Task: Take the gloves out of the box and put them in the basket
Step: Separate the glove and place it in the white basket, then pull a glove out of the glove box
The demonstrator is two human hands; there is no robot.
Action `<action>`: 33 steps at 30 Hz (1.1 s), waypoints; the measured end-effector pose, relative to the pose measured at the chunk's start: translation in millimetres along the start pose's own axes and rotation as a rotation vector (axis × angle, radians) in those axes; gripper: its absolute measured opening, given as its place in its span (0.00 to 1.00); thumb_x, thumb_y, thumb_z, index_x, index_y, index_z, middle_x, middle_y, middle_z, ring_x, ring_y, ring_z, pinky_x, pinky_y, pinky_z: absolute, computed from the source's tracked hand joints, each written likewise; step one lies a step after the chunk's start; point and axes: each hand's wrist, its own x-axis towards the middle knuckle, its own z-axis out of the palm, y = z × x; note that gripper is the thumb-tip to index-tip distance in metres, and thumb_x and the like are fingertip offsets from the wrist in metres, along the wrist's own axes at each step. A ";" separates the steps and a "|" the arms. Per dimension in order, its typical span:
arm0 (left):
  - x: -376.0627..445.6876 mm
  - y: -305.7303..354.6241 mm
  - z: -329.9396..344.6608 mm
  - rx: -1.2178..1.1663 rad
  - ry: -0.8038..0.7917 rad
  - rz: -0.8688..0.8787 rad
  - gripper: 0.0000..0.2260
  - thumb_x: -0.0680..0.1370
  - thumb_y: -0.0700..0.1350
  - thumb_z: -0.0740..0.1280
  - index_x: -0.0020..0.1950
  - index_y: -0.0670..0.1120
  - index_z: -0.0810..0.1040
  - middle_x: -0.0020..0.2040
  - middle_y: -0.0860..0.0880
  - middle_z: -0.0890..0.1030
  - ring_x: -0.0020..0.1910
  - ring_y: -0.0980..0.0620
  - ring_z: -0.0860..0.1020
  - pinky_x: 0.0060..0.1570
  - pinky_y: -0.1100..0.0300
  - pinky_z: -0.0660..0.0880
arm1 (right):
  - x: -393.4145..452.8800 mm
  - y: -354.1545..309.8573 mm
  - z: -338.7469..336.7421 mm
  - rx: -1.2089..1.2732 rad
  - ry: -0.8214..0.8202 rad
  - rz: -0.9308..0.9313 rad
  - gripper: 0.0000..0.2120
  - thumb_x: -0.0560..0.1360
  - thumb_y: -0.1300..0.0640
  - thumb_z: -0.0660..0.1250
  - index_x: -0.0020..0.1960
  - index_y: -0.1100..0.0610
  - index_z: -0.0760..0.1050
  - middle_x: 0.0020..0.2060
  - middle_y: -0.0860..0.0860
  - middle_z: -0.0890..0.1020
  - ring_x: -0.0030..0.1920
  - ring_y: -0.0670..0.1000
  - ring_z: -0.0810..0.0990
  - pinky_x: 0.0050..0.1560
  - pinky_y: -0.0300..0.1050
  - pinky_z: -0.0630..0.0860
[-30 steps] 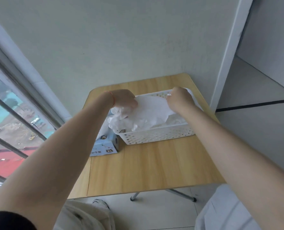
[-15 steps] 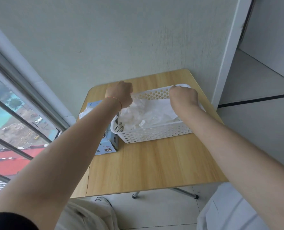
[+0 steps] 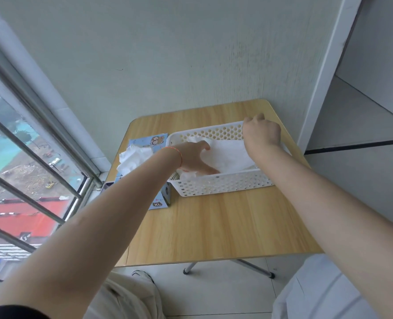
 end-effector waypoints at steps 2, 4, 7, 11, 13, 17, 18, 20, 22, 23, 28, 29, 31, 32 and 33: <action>-4.6 -8.0 -8.7 -0.092 0.145 0.015 0.35 0.72 0.68 0.67 0.74 0.55 0.65 0.62 0.50 0.75 0.55 0.49 0.75 0.54 0.56 0.70 | 1.4 -8.2 -9.4 0.058 0.060 -0.021 0.19 0.71 0.69 0.66 0.61 0.63 0.69 0.54 0.59 0.73 0.42 0.55 0.79 0.32 0.44 0.65; -12.8 -23.4 -19.9 -0.210 0.328 0.028 0.24 0.75 0.65 0.66 0.66 0.53 0.73 0.52 0.50 0.79 0.46 0.51 0.77 0.46 0.58 0.72 | 3.1 -23.2 -19.5 0.149 0.094 -0.096 0.16 0.72 0.70 0.64 0.59 0.63 0.70 0.54 0.59 0.73 0.42 0.58 0.78 0.33 0.46 0.66; -30.0 -55.4 -30.7 -0.317 0.578 -0.020 0.07 0.77 0.53 0.67 0.50 0.53 0.81 0.33 0.55 0.75 0.34 0.52 0.75 0.36 0.61 0.69 | 3.5 -57.1 -29.7 0.385 0.079 -0.252 0.05 0.77 0.64 0.60 0.52 0.60 0.73 0.49 0.56 0.75 0.45 0.59 0.78 0.37 0.47 0.69; -53.7 -103.4 -27.9 -0.321 0.693 -0.128 0.04 0.75 0.46 0.66 0.43 0.54 0.80 0.41 0.51 0.78 0.44 0.49 0.76 0.44 0.61 0.68 | -4.2 -109.1 -34.5 0.786 -0.099 -0.373 0.08 0.77 0.57 0.61 0.49 0.58 0.77 0.45 0.52 0.79 0.46 0.54 0.78 0.45 0.47 0.75; -64.3 -120.3 -22.4 -0.356 0.638 -0.132 0.04 0.74 0.45 0.68 0.45 0.54 0.81 0.47 0.48 0.78 0.47 0.51 0.76 0.49 0.61 0.69 | -9.8 -127.7 -36.4 0.879 -0.148 -0.424 0.08 0.77 0.53 0.64 0.48 0.58 0.78 0.43 0.50 0.78 0.43 0.51 0.78 0.40 0.45 0.72; -81.4 -141.6 -7.9 -0.426 0.542 -0.088 0.07 0.73 0.41 0.70 0.49 0.51 0.81 0.50 0.48 0.76 0.48 0.52 0.75 0.51 0.62 0.68 | -18.6 -154.5 -35.9 0.925 -0.250 -0.478 0.15 0.70 0.44 0.73 0.49 0.53 0.76 0.40 0.42 0.70 0.39 0.42 0.71 0.35 0.41 0.66; -83.5 -143.8 -4.8 -0.439 0.536 -0.083 0.08 0.73 0.41 0.70 0.49 0.51 0.80 0.50 0.48 0.77 0.48 0.51 0.75 0.50 0.62 0.68 | -19.3 -158.3 -34.8 0.920 -0.256 -0.481 0.15 0.69 0.44 0.73 0.49 0.53 0.76 0.40 0.42 0.70 0.39 0.43 0.72 0.36 0.41 0.66; -85.6 -148.4 0.3 -0.464 0.543 -0.083 0.08 0.72 0.41 0.71 0.48 0.52 0.80 0.50 0.48 0.78 0.49 0.50 0.76 0.50 0.61 0.72 | -19.3 -164.4 -34.9 0.918 -0.231 -0.479 0.11 0.71 0.49 0.73 0.47 0.54 0.76 0.39 0.44 0.72 0.39 0.47 0.73 0.36 0.41 0.67; -86.1 -152.2 5.0 -0.483 0.569 -0.091 0.08 0.72 0.42 0.72 0.49 0.51 0.79 0.48 0.49 0.78 0.49 0.49 0.77 0.53 0.57 0.75 | -18.0 -166.6 -37.4 0.944 -0.184 -0.439 0.07 0.74 0.53 0.70 0.47 0.57 0.78 0.38 0.45 0.75 0.39 0.48 0.75 0.38 0.41 0.69; -85.9 -153.4 6.8 -0.505 0.587 -0.096 0.09 0.73 0.42 0.72 0.51 0.51 0.79 0.48 0.49 0.78 0.49 0.48 0.77 0.53 0.55 0.76 | -16.6 -166.3 -38.7 0.957 -0.155 -0.413 0.06 0.76 0.55 0.68 0.48 0.57 0.79 0.39 0.46 0.76 0.40 0.49 0.75 0.39 0.42 0.70; -84.6 -156.9 10.7 -0.532 0.686 -0.148 0.06 0.74 0.46 0.74 0.49 0.48 0.80 0.46 0.47 0.82 0.45 0.48 0.80 0.49 0.54 0.79 | -7.9 -164.5 -40.1 1.036 -0.039 -0.280 0.08 0.78 0.59 0.60 0.48 0.57 0.78 0.43 0.48 0.80 0.44 0.49 0.76 0.39 0.38 0.71; -84.2 -157.0 10.6 -0.531 0.695 -0.158 0.05 0.74 0.45 0.74 0.46 0.47 0.81 0.45 0.47 0.83 0.45 0.48 0.80 0.49 0.53 0.79 | -6.6 -164.6 -40.2 1.064 -0.031 -0.257 0.08 0.78 0.60 0.59 0.47 0.58 0.77 0.42 0.49 0.80 0.43 0.49 0.76 0.37 0.36 0.69; -84.0 -156.9 10.5 -0.531 0.691 -0.169 0.03 0.74 0.45 0.73 0.43 0.47 0.81 0.44 0.48 0.83 0.45 0.49 0.81 0.50 0.53 0.79 | -4.4 -165.6 -40.1 1.115 -0.054 -0.229 0.08 0.78 0.61 0.57 0.47 0.58 0.76 0.43 0.51 0.81 0.43 0.50 0.77 0.38 0.36 0.69; -84.2 -156.4 10.2 -0.526 0.683 -0.172 0.03 0.75 0.45 0.73 0.42 0.47 0.82 0.43 0.49 0.83 0.45 0.49 0.81 0.50 0.53 0.79 | -4.4 -165.7 -40.1 1.142 -0.072 -0.215 0.08 0.79 0.61 0.57 0.46 0.57 0.75 0.44 0.52 0.82 0.43 0.51 0.78 0.40 0.39 0.71; -84.4 -155.7 9.6 -0.520 0.678 -0.177 0.04 0.75 0.45 0.72 0.42 0.47 0.82 0.42 0.50 0.83 0.45 0.49 0.81 0.49 0.54 0.79 | -5.1 -165.6 -39.9 1.172 -0.083 -0.197 0.08 0.79 0.61 0.56 0.47 0.56 0.74 0.45 0.52 0.82 0.44 0.51 0.79 0.42 0.41 0.73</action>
